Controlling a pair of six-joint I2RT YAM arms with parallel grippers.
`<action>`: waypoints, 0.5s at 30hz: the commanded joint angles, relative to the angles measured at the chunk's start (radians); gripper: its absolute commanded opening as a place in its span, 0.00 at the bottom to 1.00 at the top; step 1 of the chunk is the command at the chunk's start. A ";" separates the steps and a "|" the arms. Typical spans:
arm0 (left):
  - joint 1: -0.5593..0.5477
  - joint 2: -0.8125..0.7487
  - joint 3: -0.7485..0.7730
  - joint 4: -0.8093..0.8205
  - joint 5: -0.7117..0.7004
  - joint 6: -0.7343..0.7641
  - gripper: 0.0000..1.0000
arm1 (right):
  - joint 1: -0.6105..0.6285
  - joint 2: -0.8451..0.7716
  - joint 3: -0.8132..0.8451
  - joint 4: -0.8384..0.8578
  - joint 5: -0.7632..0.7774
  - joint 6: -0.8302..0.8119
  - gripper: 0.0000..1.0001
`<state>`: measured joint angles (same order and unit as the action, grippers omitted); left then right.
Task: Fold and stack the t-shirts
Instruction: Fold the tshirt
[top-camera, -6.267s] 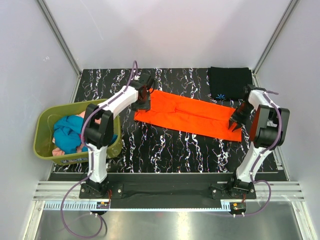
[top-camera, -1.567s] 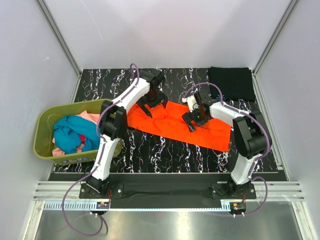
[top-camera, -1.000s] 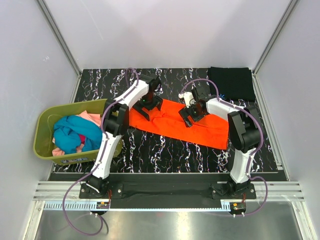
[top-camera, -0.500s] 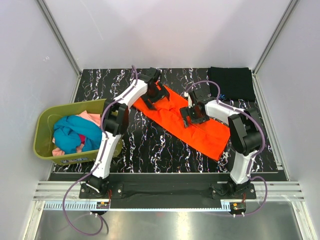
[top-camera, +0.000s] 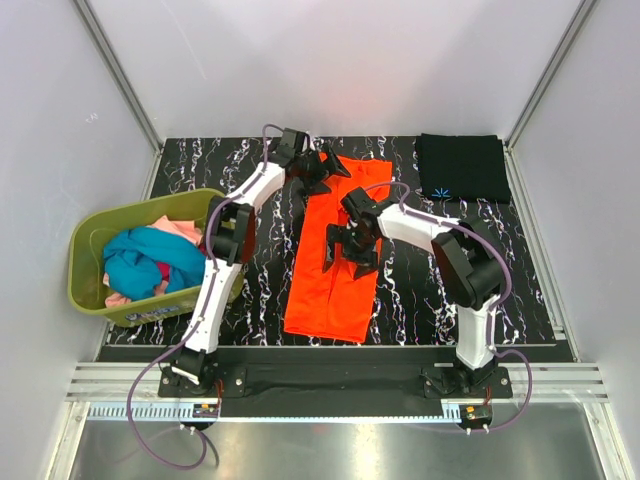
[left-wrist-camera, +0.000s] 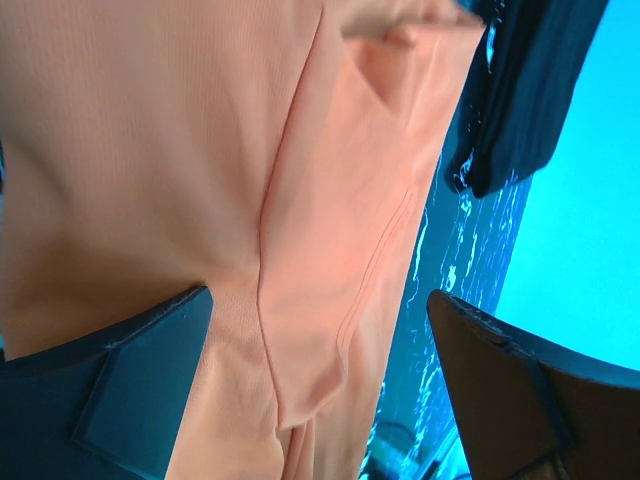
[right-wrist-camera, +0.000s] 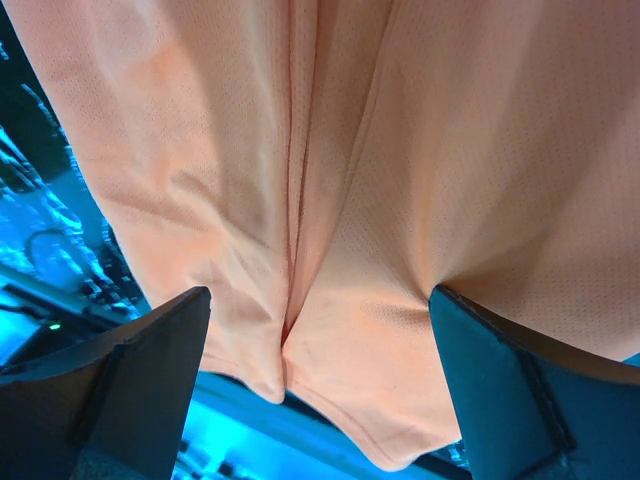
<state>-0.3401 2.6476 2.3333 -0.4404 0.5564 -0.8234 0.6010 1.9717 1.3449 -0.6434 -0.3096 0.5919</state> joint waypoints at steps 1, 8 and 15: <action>0.016 -0.053 -0.032 0.052 0.040 0.081 0.99 | 0.014 0.038 0.022 -0.013 -0.046 0.099 0.99; 0.015 -0.300 -0.224 0.058 0.027 0.070 0.99 | 0.006 0.003 0.007 -0.058 0.070 -0.038 1.00; 0.009 -0.458 -0.249 -0.004 0.079 0.053 0.99 | -0.015 -0.111 -0.029 -0.055 0.156 -0.236 1.00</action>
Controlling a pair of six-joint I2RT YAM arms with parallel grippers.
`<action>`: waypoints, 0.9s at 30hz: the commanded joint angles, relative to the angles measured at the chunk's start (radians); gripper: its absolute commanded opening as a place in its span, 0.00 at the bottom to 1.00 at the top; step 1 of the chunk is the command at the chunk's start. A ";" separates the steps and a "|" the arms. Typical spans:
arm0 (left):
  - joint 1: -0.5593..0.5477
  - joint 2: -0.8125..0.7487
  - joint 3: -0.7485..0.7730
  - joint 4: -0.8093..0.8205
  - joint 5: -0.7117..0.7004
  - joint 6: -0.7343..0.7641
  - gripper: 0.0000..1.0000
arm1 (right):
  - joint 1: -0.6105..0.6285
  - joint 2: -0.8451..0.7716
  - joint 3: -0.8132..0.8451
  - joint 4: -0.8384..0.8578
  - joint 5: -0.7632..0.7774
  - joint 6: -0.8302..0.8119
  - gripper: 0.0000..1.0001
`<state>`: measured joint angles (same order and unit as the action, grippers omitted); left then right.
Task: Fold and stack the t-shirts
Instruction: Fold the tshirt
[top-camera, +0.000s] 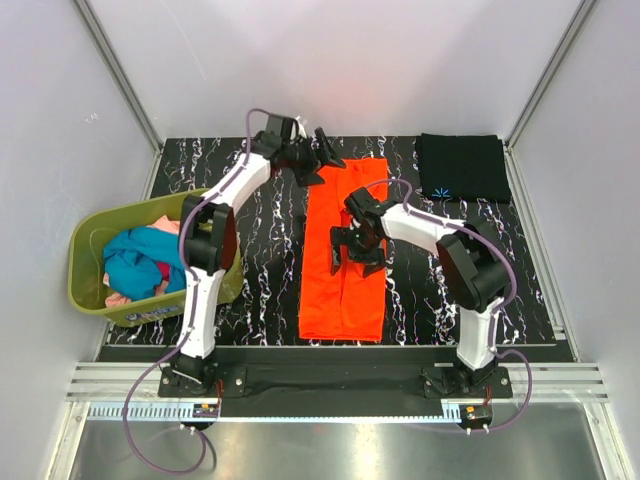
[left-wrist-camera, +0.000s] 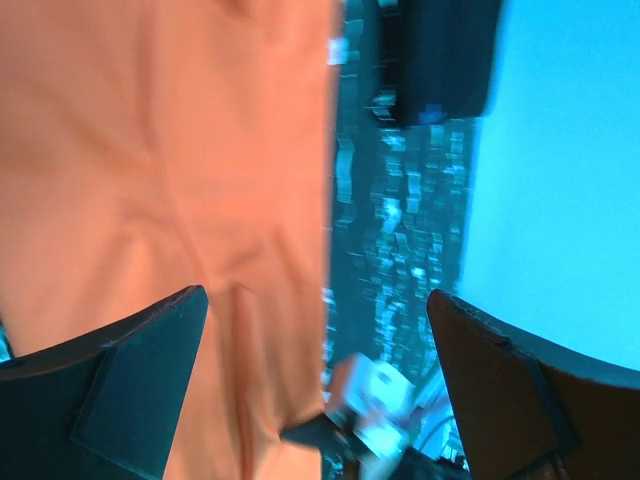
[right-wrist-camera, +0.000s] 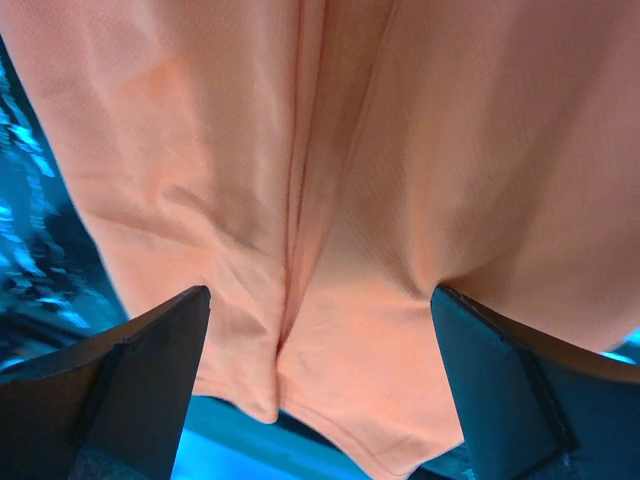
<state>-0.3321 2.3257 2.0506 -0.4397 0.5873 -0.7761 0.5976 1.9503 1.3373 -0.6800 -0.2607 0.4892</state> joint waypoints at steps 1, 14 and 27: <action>-0.001 -0.149 0.074 -0.042 0.055 0.005 0.99 | -0.012 -0.131 -0.018 -0.027 0.121 -0.177 1.00; -0.340 -0.679 -0.029 -0.525 -0.554 0.285 0.99 | -0.154 -0.496 -0.157 -0.144 -0.022 -0.120 1.00; -0.366 -1.306 -1.036 -0.191 -0.442 -0.022 0.87 | -0.211 -0.826 -0.453 -0.089 -0.135 0.055 0.86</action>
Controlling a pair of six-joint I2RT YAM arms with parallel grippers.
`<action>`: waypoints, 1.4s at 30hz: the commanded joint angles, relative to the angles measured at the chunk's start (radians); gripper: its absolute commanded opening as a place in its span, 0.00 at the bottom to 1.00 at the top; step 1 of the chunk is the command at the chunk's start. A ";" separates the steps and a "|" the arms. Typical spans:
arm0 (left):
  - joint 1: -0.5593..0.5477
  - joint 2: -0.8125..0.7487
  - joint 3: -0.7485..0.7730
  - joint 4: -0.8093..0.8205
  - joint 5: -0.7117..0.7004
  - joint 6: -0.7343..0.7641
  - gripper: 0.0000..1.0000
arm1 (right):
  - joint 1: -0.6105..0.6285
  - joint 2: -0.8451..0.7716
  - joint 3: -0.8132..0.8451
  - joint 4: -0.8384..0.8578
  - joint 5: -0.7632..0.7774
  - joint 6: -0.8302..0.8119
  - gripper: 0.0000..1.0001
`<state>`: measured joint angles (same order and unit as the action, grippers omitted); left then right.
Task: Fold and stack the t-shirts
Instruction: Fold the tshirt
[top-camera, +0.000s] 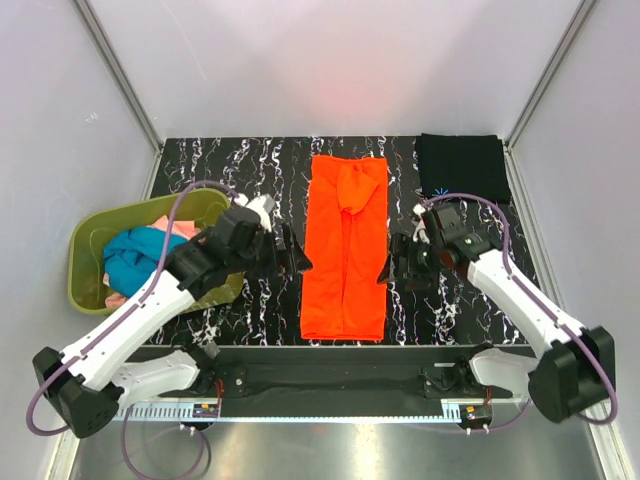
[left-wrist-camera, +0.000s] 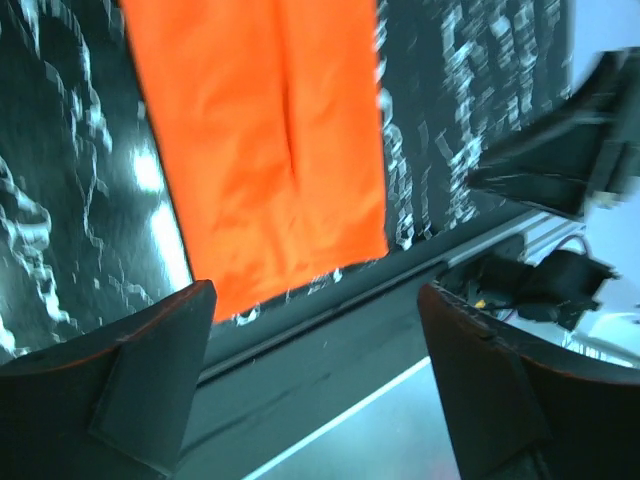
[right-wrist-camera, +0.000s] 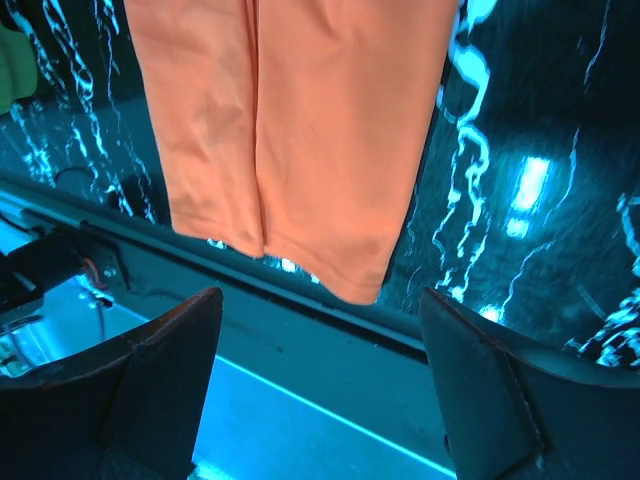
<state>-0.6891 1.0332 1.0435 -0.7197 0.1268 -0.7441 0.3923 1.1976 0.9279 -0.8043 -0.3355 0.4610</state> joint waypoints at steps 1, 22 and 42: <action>-0.010 -0.010 -0.052 0.079 0.045 -0.069 0.84 | -0.007 -0.090 -0.070 0.046 -0.065 0.099 0.86; -0.012 0.238 -0.461 0.376 0.114 -0.373 0.75 | -0.007 -0.135 -0.613 0.510 -0.266 0.496 0.53; -0.023 0.254 -0.557 0.338 0.125 -0.449 0.65 | -0.006 -0.053 -0.586 0.438 -0.235 0.377 0.54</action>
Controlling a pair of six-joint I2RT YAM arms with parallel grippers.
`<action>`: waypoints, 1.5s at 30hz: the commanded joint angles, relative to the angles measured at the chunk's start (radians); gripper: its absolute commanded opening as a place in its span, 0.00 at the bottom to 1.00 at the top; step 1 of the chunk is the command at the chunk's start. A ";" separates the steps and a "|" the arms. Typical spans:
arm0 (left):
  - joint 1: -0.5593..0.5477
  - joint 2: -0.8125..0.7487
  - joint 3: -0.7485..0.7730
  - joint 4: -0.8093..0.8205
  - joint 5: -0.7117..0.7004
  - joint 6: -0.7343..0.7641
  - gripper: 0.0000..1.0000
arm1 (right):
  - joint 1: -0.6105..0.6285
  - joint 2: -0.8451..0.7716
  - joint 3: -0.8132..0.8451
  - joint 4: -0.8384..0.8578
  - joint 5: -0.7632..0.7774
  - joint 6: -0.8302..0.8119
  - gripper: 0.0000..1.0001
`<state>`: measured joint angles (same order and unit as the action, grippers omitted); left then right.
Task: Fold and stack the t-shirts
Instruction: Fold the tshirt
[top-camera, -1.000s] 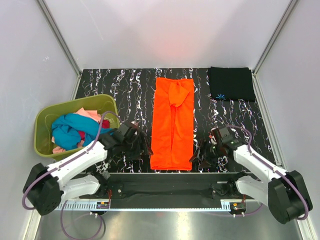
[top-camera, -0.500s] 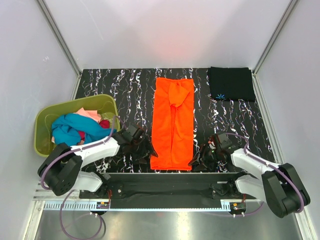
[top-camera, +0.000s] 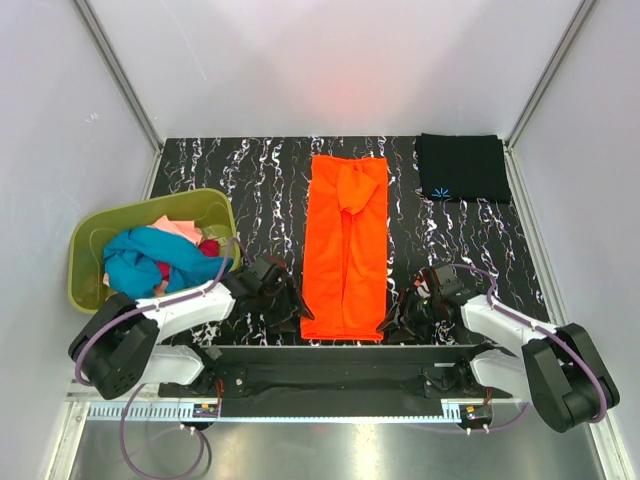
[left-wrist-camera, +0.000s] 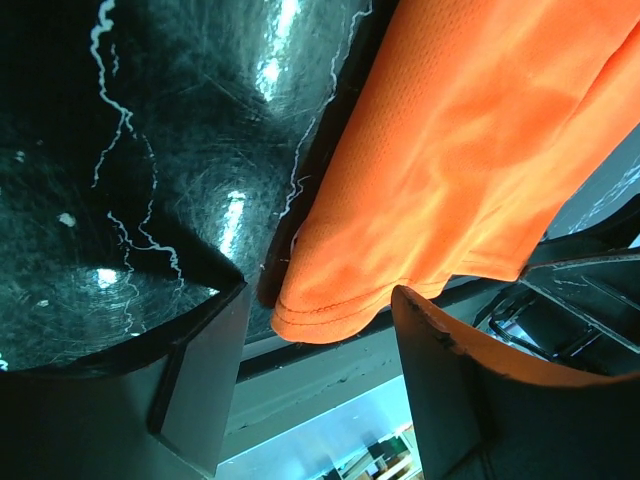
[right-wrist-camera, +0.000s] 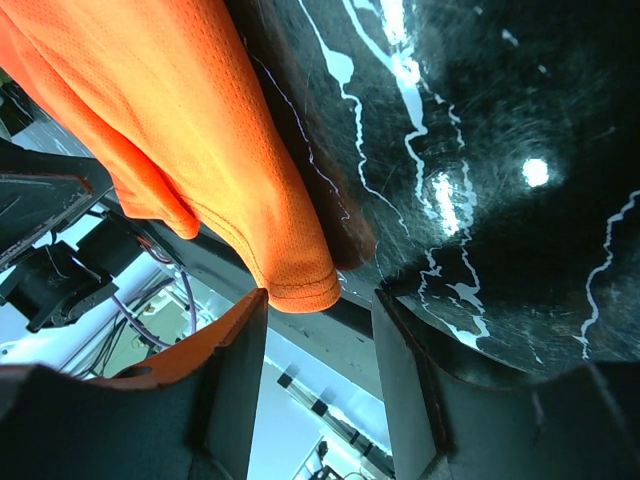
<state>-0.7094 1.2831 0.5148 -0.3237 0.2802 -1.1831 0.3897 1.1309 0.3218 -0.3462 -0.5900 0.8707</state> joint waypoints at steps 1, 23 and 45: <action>-0.002 0.013 -0.027 -0.057 -0.030 -0.010 0.65 | -0.005 0.020 0.023 -0.019 0.019 -0.035 0.54; -0.035 0.102 -0.059 -0.006 0.010 0.014 0.34 | -0.005 0.093 0.016 -0.008 0.012 -0.068 0.58; -0.035 0.050 -0.111 -0.038 0.025 0.014 0.53 | -0.018 0.119 0.045 -0.014 0.065 -0.065 0.56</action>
<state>-0.7383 1.3334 0.4656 -0.1944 0.3965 -1.2053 0.3801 1.2270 0.3717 -0.3698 -0.6197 0.8200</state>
